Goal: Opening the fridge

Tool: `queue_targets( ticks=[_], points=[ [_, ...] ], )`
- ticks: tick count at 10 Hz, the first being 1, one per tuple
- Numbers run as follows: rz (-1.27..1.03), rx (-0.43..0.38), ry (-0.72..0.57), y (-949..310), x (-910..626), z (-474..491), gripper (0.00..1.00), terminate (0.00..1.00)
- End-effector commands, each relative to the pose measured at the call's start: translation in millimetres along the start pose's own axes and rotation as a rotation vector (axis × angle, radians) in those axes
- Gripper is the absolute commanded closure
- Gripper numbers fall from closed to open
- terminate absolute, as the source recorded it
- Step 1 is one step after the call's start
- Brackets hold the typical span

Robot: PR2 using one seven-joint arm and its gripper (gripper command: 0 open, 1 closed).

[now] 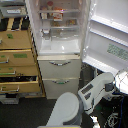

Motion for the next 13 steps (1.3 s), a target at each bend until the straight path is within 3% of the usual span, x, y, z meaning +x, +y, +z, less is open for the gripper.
queue_targets(
  ticks=[1,7,8,10,13],
  points=[
    [0.446,0.119,0.035,18.7,-336.5,15.2,0.0,0.0],
    [0.799,0.191,0.092,-25.4,-608.1,44.3,0.0,0.0],
    [0.866,0.191,0.078,-30.1,-634.2,47.2,0.0,0.0],
    [0.99,0.268,0.063,-64.6,-708.2,49.3,0.0,0.0],
    [1.166,0.285,-0.005,-108.9,-785.5,66.0,0.0,0.0]
  ],
)
